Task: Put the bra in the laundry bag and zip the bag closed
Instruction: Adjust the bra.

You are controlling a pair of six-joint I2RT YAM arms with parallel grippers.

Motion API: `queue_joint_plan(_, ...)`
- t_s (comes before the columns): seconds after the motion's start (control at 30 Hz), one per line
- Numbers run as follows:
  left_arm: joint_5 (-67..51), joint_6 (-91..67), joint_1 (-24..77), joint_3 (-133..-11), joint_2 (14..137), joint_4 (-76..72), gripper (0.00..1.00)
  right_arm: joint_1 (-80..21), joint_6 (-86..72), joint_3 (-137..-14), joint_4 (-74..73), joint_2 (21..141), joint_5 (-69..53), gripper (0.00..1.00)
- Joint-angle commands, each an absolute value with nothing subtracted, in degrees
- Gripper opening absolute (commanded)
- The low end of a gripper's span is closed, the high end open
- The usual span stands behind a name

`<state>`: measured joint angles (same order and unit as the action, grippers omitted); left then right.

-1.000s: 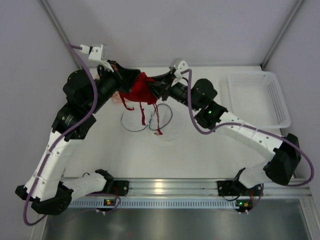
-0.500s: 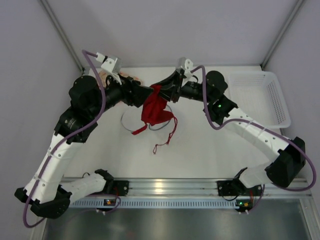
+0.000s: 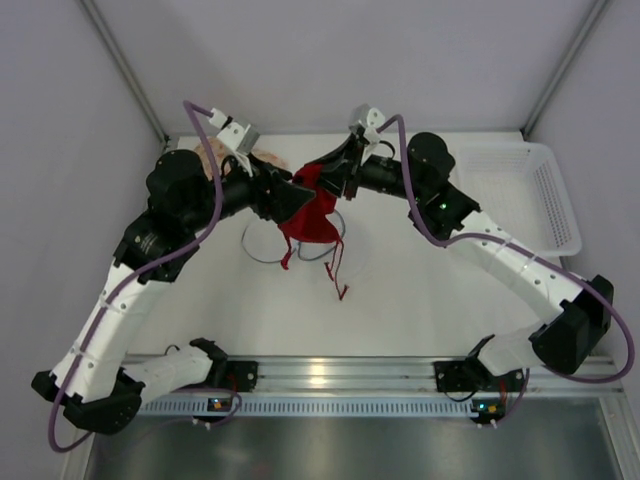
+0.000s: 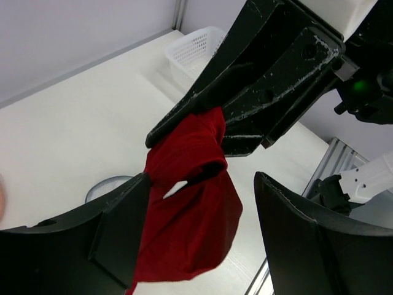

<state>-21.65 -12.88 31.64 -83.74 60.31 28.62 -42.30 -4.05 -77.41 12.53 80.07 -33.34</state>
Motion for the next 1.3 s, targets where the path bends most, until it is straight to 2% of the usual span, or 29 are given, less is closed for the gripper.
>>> queue_joint_plan(0.0,-19.6,-12.7,31.6,-83.5,56.2,29.5,0.74,-41.9,-2.9,-81.3,9.8,80.6,-30.5,0.21)
queue_joint_plan(0.13,-21.9,-13.1,31.6,-84.0,55.9,29.4,0.75,-42.0,-3.6,-81.8,10.4,81.1,-33.3,0.2)
queue_joint_plan(0.37,-26.0,-13.0,31.6,-85.7,63.1,29.5,0.71,-42.1,-4.4,-81.6,10.7,80.7,-34.8,0.22)
queue_joint_plan(0.57,-21.6,-11.7,31.6,-86.0,65.5,29.3,0.68,-42.2,-4.6,-81.4,10.4,80.2,-35.9,0.22)
queue_joint_plan(0.7,-24.5,-11.5,31.6,-86.1,66.1,29.4,0.68,-42.2,-3.6,-80.9,9.8,79.5,-33.9,0.22)
queue_joint_plan(0.8,-28.6,-11.5,31.6,-84.6,65.3,29.3,0.58,-42.1,-2.9,-80.9,9.4,79.2,-31.3,0.22)
queue_joint_plan(0.87,-30.6,-11.4,31.6,-83.6,64.9,29.1,0.45,-42.1,-2.9,-81.1,9.4,79.5,-30.3,0.22)
queue_joint_plan(0.93,-31.7,-10.6,31.6,-82.0,64.7,29.0,0.4,-42.0,-2.9,-81.5,9.5,79.7,-30.7,0.22)
queue_joint_plan(1.03,-30.9,-9.3,31.6,-81.0,64.7,29.0,0.26,-41.9,-3.0,-81.8,9.6,80.0,-31.8,0.22)
queue_joint_plan(1.07,-29.4,-9.2,31.6,-81.3,64.8,28.8,0.16,-42.0,-3.2,-81.8,9.7,80.0,-32.0,0.22)
queue_joint_plan(1.13,-28.1,-9.2,31.6,-81.9,65.0,28.7,0.08,-41.9,-2.9,-81.8,9.7,80.1,-32.0,0.22)
queue_joint_plan(1.17,-27.3,-9.5,31.6,-82.4,65.1,28.7,0.0,-42.0,-2.7,-81.7,9.1,80.1,-31.7,0.22)
queue_joint_plan(1.27,-23.8,-10.7,31.6,-85.2,64.5,28.3,0.0,-41.9,-1.3,-81.4,7.1,80.9,-29.8,0.26)
